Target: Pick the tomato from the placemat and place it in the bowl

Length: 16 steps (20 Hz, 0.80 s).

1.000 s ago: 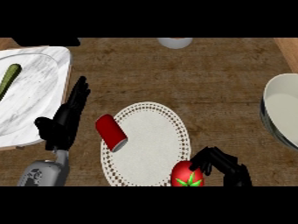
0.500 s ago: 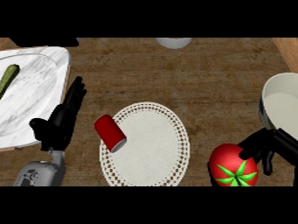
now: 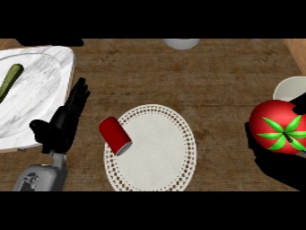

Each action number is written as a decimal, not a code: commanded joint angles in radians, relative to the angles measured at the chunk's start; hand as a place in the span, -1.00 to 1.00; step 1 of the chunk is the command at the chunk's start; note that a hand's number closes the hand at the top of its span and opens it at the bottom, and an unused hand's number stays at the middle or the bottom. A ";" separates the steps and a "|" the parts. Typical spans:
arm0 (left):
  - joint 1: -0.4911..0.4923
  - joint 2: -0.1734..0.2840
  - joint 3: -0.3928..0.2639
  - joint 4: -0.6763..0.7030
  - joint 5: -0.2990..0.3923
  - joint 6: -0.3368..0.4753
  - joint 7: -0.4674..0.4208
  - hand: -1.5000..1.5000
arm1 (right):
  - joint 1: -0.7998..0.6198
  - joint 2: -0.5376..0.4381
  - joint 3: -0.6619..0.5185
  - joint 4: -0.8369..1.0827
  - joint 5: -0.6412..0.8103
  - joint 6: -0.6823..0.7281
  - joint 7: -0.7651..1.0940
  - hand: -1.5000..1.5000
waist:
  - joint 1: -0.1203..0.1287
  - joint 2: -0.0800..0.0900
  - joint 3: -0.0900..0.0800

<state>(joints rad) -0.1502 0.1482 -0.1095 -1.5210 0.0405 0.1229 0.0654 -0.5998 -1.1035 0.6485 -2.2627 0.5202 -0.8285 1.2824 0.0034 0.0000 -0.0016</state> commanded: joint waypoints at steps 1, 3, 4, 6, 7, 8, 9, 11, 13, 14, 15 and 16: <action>-0.025 -0.014 -0.016 -0.040 -0.014 0.015 0.055 0.00 | -0.077 0.002 -0.102 0.094 -0.178 0.135 0.019 1.00 | 0.015 0.003 0.001; -0.026 -0.006 0.008 -0.013 -0.008 0.012 0.018 0.00 | -0.011 -0.087 -0.102 0.141 -0.213 0.135 -0.033 1.00 | 0.003 0.005 0.001; -0.001 -0.018 -0.028 -0.027 -0.025 0.010 0.014 0.00 | -0.012 -0.094 -0.085 0.203 -0.195 0.146 -0.064 1.00 | 0.012 0.006 0.001; 0.000 0.008 0.014 -0.025 0.002 -0.005 0.024 0.00 | 0.045 -0.143 -0.091 0.241 -0.242 0.132 -0.136 1.00 | 0.005 0.005 0.003; -0.023 -0.015 0.001 0.008 -0.003 0.001 0.012 0.00 | 0.040 -0.151 -0.070 0.270 -0.240 0.156 -0.150 1.00 | 0.004 0.008 0.002; 0.033 -0.006 -0.012 -0.024 -0.001 -0.018 -0.010 0.00 | 0.033 -0.199 -0.063 0.267 -0.248 0.199 -0.141 1.00 | 0.012 0.004 0.001; -0.022 0.008 0.019 -0.001 0.001 -0.013 -0.004 0.00 | 0.050 -0.167 -0.020 0.328 -0.221 0.184 -0.187 1.00 | 0.018 0.010 0.001; 0.020 -0.030 -0.023 -0.015 -0.033 0.022 -0.002 0.00 | 0.084 -0.177 -0.045 0.384 -0.268 0.160 -0.268 1.00 | 0.011 0.006 0.003; 0.003 -0.017 0.010 0.016 -0.004 -0.003 -0.013 0.00 | 0.121 -0.181 -0.067 0.457 -0.305 0.141 -0.353 1.00 | 0.003 0.007 0.003; 0.000 -0.075 -0.044 0.044 -0.072 0.058 -0.042 0.00 | 0.141 -0.133 -0.043 0.483 -0.267 0.121 -0.356 1.00 | 0.001 0.006 0.002; 0.075 -0.030 -0.029 -0.043 -0.022 0.000 -0.034 0.00 | 0.179 -0.141 -0.063 0.549 -0.308 0.095 -0.444 1.00 | 0.011 0.004 0.003; 0.007 -0.043 -0.029 -0.023 -0.031 0.013 -0.001 0.00 | 0.138 -0.097 -0.073 0.618 -0.322 0.142 -0.458 1.00 | 0.016 0.007 0.003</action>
<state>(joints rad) -0.1308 0.1141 -0.1319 -1.5326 0.0129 0.1360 0.0526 -0.4845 -1.2445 0.5918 -1.8058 0.2392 -0.7497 0.9591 0.0124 0.0058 0.0009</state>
